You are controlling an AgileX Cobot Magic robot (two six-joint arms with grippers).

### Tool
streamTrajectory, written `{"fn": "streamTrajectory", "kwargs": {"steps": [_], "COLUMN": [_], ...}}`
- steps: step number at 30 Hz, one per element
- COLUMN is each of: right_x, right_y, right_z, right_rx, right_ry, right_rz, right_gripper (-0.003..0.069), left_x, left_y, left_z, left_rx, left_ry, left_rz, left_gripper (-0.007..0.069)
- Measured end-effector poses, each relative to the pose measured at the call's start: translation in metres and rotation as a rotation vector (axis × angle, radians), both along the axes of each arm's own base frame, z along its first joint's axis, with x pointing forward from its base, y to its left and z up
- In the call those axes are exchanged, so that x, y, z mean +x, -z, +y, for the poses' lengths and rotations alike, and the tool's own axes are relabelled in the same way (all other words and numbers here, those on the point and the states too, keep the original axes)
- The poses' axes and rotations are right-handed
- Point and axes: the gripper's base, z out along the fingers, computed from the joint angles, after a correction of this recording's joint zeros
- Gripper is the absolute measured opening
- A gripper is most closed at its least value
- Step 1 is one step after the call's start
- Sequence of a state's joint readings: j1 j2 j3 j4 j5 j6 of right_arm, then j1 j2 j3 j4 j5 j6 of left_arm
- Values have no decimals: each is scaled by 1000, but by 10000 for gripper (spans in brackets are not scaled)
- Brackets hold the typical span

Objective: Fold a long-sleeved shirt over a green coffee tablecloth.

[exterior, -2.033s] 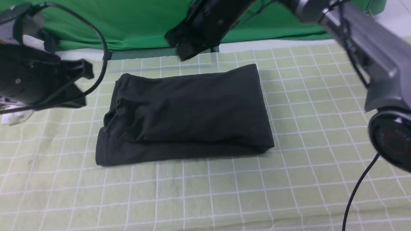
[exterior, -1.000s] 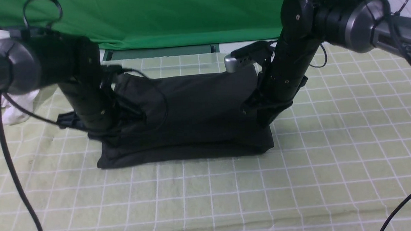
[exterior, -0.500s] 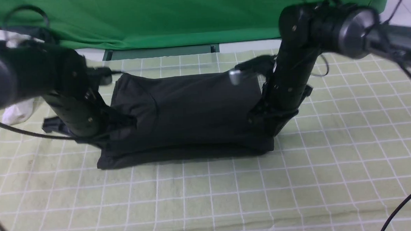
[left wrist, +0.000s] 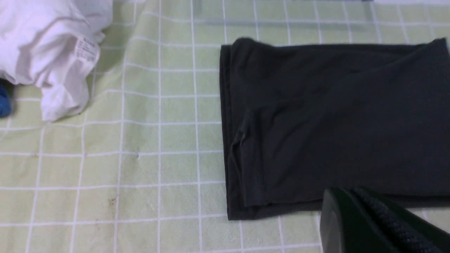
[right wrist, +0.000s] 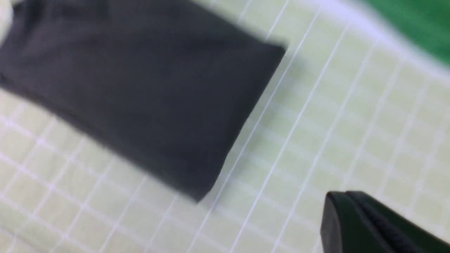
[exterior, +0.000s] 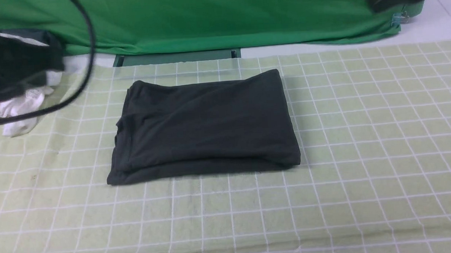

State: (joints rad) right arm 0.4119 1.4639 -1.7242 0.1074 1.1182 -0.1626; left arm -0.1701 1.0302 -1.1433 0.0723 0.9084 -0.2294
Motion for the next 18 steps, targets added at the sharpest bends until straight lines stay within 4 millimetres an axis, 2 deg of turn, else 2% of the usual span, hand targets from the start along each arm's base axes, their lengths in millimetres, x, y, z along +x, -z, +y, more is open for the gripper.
{"fn": "streamTrajectory", "kwargs": {"steps": [2,3,4,5,6,7,8,10,11,13,15,16,18], "right_x": [-30,-32,-59,-66,-83,-95,-94,-123,-123,-146,-154,-168,-185], "right_y": [-19,-17,-26,-26,-24,-21,-18,-6,-7,12,22,33,45], "right_z": [-15,-16,-28,-31,-39,-44,-43,-56,-56,-66,-69,-75,-83], "right_rx": [39,38,77,90,115,132,131,173,177,215,233,271,323], "right_ry": [9,10,12,13,13,14,14,14,14,15,15,19,25], "right_rz": [-121,-124,-220,-246,-304,-342,-339,-436,-445,-533,-578,-649,-735], "right_gripper": [2,2,2,2,2,2,2,2,2,2,2,2,2], "left_x": [-26,-33,-55,-60,-75,-87,-87,-118,-118,-144,-158,-173,-183], "left_y": [-15,-19,-29,-31,-36,-40,-40,-45,-45,-46,-44,-39,-32], "left_z": [4,5,9,10,12,14,14,19,20,24,27,29,31], "left_rx": [-17,-19,-32,-35,-41,-45,-45,-55,-55,-63,-65,-61,-58], "left_ry": [2,3,4,5,5,5,5,4,4,2,3,8,11], "left_rz": [-69,-91,-146,-158,-192,-218,-218,-274,-274,-313,-338,-372,-389], "left_gripper": [12,12,12,12,12,12,12,12,12,12,12,12,12]}}
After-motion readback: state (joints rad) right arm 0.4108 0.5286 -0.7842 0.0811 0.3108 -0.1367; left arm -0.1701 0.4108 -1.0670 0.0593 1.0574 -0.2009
